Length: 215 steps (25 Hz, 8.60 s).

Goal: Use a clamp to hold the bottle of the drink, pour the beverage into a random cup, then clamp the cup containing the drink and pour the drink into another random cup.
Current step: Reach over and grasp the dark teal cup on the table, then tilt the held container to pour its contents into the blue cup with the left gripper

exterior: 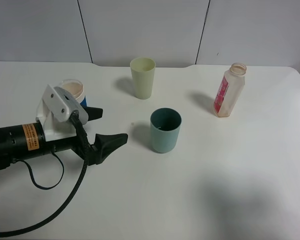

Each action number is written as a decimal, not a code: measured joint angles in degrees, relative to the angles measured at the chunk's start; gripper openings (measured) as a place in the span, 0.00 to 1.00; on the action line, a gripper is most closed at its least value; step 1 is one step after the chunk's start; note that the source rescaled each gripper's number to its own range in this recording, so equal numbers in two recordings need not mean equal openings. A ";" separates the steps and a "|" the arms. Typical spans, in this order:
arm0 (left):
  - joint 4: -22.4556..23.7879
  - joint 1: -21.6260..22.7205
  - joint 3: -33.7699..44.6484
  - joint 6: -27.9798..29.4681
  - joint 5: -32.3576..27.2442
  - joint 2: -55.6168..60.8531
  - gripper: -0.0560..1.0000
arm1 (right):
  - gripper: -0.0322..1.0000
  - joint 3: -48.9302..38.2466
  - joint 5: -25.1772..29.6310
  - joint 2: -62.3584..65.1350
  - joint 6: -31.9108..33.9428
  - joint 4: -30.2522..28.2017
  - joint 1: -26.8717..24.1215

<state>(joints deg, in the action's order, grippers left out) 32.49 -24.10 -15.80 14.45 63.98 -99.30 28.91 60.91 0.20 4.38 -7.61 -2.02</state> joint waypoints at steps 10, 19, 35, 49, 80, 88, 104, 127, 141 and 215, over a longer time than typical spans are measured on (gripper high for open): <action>1.37 0.00 -0.11 -3.81 4.94 -5.97 0.93 | 0.98 0.00 0.00 0.00 0.00 0.00 0.00; 2.38 -0.54 -2.97 -5.12 5.35 -9.79 0.93 | 0.98 0.00 0.00 0.00 0.00 0.00 0.00; -2.21 -8.63 -11.12 -7.45 5.31 -18.78 0.93 | 0.98 0.00 0.00 0.00 0.00 0.00 0.00; -3.05 -10.23 -17.57 -7.45 5.31 -23.46 0.93 | 0.98 0.00 0.00 0.00 0.00 0.00 0.00; -5.74 -15.60 -27.35 -6.81 5.31 -29.52 0.93 | 0.98 0.00 0.00 0.00 0.00 0.00 0.00; -5.99 -15.99 -29.34 -6.81 5.31 -29.97 0.88 | 0.98 0.00 0.00 0.00 0.00 0.00 0.00; -6.06 -15.99 -29.39 -6.81 5.31 -30.02 0.79 | 0.98 0.00 0.00 0.00 0.00 0.00 0.00; -5.54 -15.99 -29.39 -7.41 4.61 -28.08 0.06 | 0.98 0.00 0.00 0.00 0.00 0.00 0.00; -12.46 -14.95 -23.68 -7.69 4.75 -18.17 0.06 | 0.98 0.00 0.00 0.00 0.00 0.00 0.00; 8.08 44.90 -16.09 -16.38 -19.68 8.41 0.06 | 0.98 0.00 0.00 0.00 0.00 0.00 0.00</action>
<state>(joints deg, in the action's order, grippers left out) 40.58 20.81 -31.90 -1.94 44.30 -90.89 28.91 60.91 0.20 4.38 -7.61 -2.02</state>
